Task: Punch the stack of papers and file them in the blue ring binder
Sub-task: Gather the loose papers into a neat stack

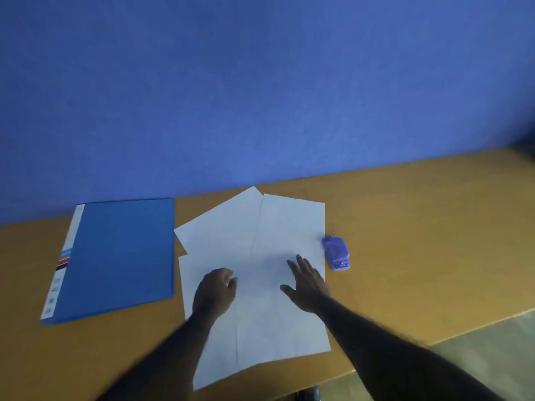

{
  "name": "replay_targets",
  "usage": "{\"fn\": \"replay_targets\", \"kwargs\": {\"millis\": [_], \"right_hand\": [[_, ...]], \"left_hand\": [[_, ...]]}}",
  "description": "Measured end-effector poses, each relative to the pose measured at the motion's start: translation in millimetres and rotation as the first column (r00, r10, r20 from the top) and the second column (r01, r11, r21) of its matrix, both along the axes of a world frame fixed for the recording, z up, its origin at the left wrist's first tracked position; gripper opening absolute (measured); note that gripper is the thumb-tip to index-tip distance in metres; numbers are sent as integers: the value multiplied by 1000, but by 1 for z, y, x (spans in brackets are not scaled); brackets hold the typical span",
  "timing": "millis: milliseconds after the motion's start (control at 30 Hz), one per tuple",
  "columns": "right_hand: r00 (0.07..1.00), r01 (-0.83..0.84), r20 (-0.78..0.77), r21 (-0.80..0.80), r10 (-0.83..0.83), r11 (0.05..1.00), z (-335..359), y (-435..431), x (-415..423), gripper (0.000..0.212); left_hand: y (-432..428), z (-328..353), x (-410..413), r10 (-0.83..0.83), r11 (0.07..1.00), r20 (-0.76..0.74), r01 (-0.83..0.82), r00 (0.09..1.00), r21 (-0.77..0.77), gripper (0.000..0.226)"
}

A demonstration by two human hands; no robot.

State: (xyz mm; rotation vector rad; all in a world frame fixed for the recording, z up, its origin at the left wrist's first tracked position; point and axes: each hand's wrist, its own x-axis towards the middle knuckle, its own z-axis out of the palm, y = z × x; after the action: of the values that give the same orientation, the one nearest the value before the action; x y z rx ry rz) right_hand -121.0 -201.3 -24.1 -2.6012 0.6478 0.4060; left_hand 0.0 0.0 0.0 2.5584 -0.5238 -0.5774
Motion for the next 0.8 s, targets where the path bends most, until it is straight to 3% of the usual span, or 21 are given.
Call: {"fn": "replay_targets", "kwargs": {"millis": [100, 333, 433, 467, 600, 700, 800], "right_hand": [[1000, 12, -21, 27, -11, 1000, -5, 2, -1, 78], [998, -24, -51, 21, 25, 999, -18, 4, -7, 82], [999, -24, -42, 28, 26, 999, -20, 3, -8, 82], [999, -19, -34, 31, 20, 999, -20, 2, -7, 81], [1000, 8, -2, 60, -8, 998, -18, 1, -6, 80], [980, 138, 129, 128, -154, 982, -12, 0, -6, 79], [881, 356, 278, 144, -383, 923, -5, -7, -7, 76]], "left_hand": [[-24, 4, -11, 121, 987, -87, -129, 989, -99, 37], [-58, -3, -14, 291, 948, -264, -315, 919, -50, 42], [-64, -3, -13, 376, 902, -342, -424, 861, -75, 19], [-66, -4, -11, 394, 889, -356, -450, 847, -87, 21], [-71, -5, -7, 369, 894, -369, -435, 853, -111, 22], [-68, -8, -4, 351, 881, -356, -434, 866, -187, 18], [-55, -6, 0, 318, 852, -390, -441, 864, -283, 13]]}}
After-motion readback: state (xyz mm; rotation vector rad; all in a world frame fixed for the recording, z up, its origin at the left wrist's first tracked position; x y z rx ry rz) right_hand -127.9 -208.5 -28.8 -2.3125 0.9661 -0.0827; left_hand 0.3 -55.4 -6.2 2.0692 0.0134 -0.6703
